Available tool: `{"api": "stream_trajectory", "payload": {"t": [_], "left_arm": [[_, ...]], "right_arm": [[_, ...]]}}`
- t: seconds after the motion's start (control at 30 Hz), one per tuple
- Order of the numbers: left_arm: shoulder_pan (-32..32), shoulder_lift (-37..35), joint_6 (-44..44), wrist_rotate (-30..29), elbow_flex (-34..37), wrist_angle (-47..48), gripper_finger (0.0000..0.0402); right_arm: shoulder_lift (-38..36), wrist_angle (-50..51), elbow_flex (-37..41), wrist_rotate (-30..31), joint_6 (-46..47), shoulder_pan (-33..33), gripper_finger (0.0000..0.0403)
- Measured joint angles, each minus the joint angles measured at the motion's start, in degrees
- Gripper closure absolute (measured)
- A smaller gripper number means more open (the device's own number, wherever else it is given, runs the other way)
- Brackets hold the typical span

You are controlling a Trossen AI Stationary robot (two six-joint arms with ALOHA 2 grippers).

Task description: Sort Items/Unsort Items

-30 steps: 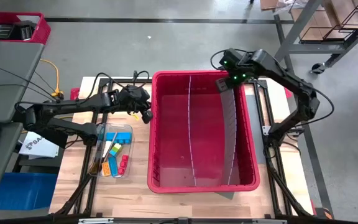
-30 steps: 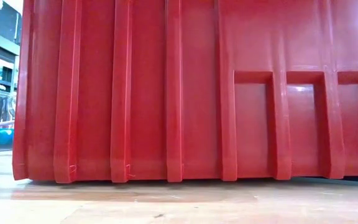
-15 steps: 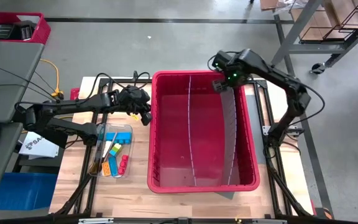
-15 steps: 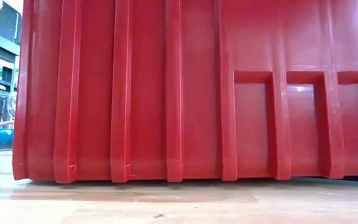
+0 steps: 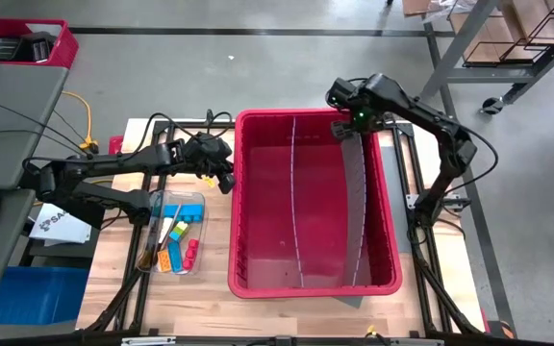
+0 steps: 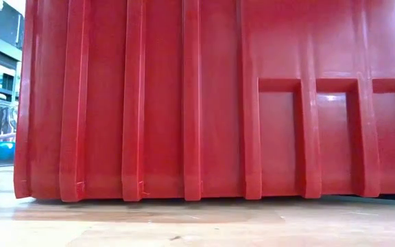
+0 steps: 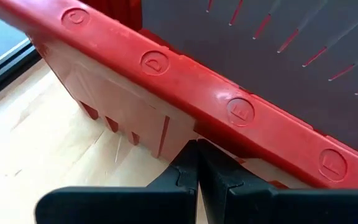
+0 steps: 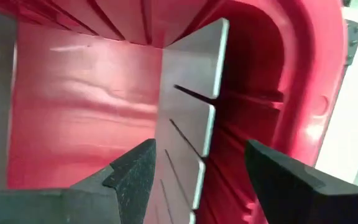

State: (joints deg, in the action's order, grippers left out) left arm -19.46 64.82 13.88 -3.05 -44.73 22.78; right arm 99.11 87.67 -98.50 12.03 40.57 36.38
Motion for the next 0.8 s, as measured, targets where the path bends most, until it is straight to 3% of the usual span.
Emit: {"api": "stream_trajectory", "payload": {"t": [0.43,0.63,0.8], "left_arm": [[0.00,-0.02,0.24,-0.07,-0.04,0.12,0.0402],[0.00,-0.02,0.52,-0.13,-0.04,0.09,0.0402],[0.00,-0.02,0.06,-0.49,-0.04,-0.06,0.0401]], "right_arm": [[6.50,1.31,0.00,-5.16,-2.31,0.74,0.0175],[7.94,1.38,0.00,-6.36,-3.08,0.60,0.0254],[8.00,2.12,0.00,-5.99,-4.41,-0.58,0.0372]]}}
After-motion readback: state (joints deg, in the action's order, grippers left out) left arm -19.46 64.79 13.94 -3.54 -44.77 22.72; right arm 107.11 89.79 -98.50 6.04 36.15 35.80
